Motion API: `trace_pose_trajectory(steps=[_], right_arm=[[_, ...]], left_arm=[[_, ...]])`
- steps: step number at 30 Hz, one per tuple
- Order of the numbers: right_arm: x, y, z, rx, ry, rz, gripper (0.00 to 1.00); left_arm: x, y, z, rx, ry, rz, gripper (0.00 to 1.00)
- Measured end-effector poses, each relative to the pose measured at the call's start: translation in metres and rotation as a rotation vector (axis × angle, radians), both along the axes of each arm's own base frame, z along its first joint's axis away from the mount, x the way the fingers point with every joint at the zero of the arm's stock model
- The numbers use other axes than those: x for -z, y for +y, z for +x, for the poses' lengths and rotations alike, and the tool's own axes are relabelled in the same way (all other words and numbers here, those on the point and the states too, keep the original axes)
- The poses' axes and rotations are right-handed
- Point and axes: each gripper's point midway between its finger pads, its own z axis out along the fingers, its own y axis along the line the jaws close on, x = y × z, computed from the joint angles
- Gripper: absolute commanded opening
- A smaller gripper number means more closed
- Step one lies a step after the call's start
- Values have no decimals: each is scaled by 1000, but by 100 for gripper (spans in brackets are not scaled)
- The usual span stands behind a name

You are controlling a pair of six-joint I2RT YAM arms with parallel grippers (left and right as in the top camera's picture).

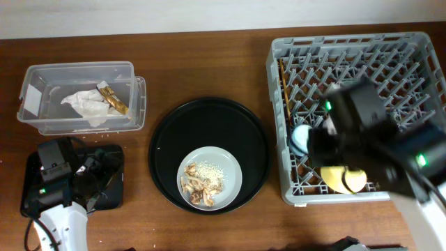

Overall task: Sort waste into correct bins and load items into the dishwasher rack
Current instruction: 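Release the chopsticks into the rack and retract the right gripper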

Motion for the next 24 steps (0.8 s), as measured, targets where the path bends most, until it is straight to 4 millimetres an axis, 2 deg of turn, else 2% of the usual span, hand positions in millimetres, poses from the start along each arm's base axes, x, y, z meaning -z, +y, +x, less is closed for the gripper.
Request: trace_pose_trajectory(steps=[2,4,8,10,12,14,16,18,20,24], right_arm=[[11,-13,-14,72,-9,-9,99],[21,-20,-16,106,-15,-27,99],[14,-41,12,256,-141,-60,99],[6,-69,27,393,-196,-47,99],[5,-110,34,524,-203,-28,99],[15,-147,32,651,-154,-11,99],[37,-187,23,807,-44,3,99],[51,-206,19,874,21,9,99],[65,-215,21,901,79,17,99],[95,-221,32,899,196,26,99]], left_arm=[[0,0,0,0,0,0,99],[0,0,0,0,0,0,99],[0,0,0,0,0,0,99],[0,0,0,0,0,0,99],[0,0,0,0,0,0,99],[0,0,0,0,0,0,99],[0,0,0,0,1,0,99],[0,0,0,0,1,0,99],[0,0,0,0,0,0,99],[0,0,0,0,0,0,99]])
